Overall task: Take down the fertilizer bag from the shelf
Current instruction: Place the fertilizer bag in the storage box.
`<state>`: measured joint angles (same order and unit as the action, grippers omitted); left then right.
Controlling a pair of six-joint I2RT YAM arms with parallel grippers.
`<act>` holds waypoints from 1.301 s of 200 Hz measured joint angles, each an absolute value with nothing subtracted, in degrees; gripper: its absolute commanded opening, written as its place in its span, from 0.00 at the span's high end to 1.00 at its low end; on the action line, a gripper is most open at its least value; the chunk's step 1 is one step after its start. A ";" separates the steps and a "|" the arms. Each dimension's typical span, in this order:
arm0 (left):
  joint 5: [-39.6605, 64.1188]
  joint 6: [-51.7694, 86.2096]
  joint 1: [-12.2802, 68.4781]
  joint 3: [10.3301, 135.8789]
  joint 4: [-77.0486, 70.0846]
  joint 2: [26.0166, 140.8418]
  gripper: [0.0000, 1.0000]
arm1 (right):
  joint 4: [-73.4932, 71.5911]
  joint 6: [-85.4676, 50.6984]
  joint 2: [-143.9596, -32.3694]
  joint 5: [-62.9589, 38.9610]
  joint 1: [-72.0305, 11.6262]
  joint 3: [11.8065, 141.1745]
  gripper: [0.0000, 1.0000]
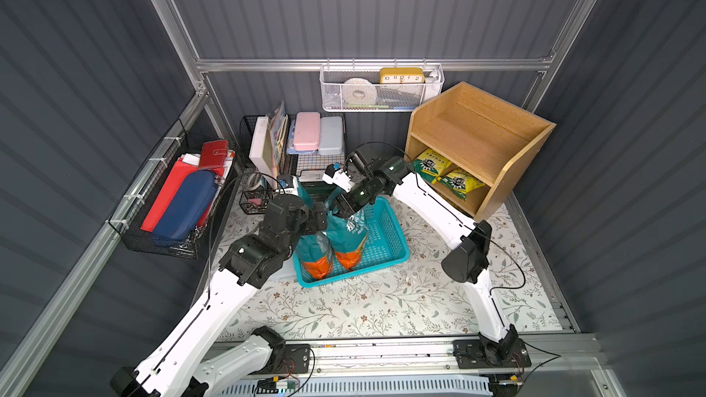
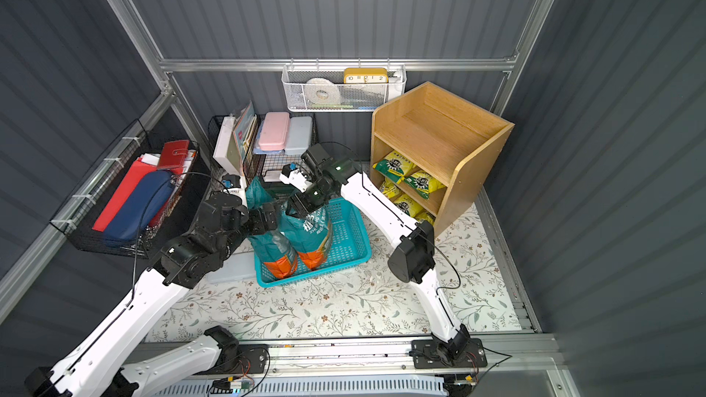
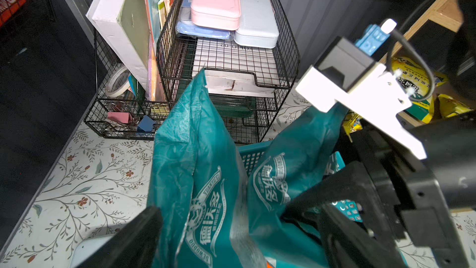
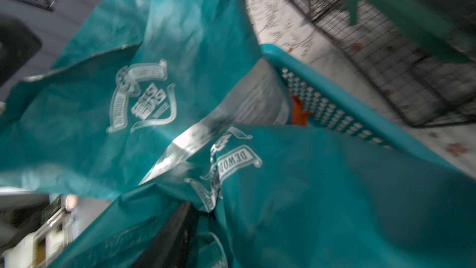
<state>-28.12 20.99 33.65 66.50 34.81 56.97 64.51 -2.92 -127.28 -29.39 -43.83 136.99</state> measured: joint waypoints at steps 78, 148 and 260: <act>-27.90 20.99 33.65 66.15 34.76 56.95 0.01 | 51.66 -6.04 -102.26 -7.11 -43.70 120.29 0.22; -23.57 20.73 33.65 67.53 35.64 58.92 0.01 | 49.15 -10.87 -97.08 10.74 -36.95 95.68 0.27; -18.65 19.46 33.39 69.93 35.29 62.39 0.00 | 50.39 0.67 -103.94 10.66 -43.31 100.49 0.35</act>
<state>-18.65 19.46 33.39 69.93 35.29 62.39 50.39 0.67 -103.94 10.66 -43.31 100.49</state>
